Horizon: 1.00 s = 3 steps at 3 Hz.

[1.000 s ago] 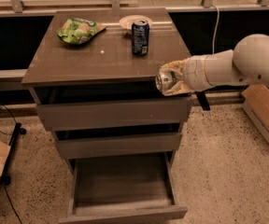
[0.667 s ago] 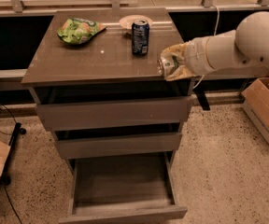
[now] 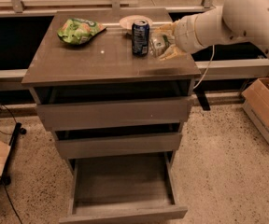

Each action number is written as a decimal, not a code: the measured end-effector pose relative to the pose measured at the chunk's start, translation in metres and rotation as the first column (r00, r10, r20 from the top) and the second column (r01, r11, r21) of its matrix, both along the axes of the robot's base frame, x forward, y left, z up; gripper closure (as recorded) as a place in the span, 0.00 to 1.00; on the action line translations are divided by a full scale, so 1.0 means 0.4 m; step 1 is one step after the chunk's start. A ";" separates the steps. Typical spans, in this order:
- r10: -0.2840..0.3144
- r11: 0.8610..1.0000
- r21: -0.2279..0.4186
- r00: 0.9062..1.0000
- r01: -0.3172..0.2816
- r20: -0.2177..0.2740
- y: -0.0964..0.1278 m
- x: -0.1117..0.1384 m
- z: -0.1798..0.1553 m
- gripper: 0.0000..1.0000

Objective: Pick 7up can from bottom drawer and place on counter

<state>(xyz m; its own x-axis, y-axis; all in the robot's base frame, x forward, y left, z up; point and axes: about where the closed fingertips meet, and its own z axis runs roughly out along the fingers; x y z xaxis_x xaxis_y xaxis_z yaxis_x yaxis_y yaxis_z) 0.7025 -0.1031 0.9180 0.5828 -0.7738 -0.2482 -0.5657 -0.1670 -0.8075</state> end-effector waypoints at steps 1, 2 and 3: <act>0.033 0.999 0.025 0.997 -0.031 -0.071 0.047 0.062 -0.065 0.43; 0.058 0.998 0.040 0.991 -0.053 -0.121 0.077 0.090 -0.111 0.19; 0.102 0.993 0.070 0.978 -0.091 -0.184 0.103 0.091 -0.165 0.00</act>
Offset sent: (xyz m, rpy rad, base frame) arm 0.0490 0.0373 -0.0615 0.0516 0.1766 0.0728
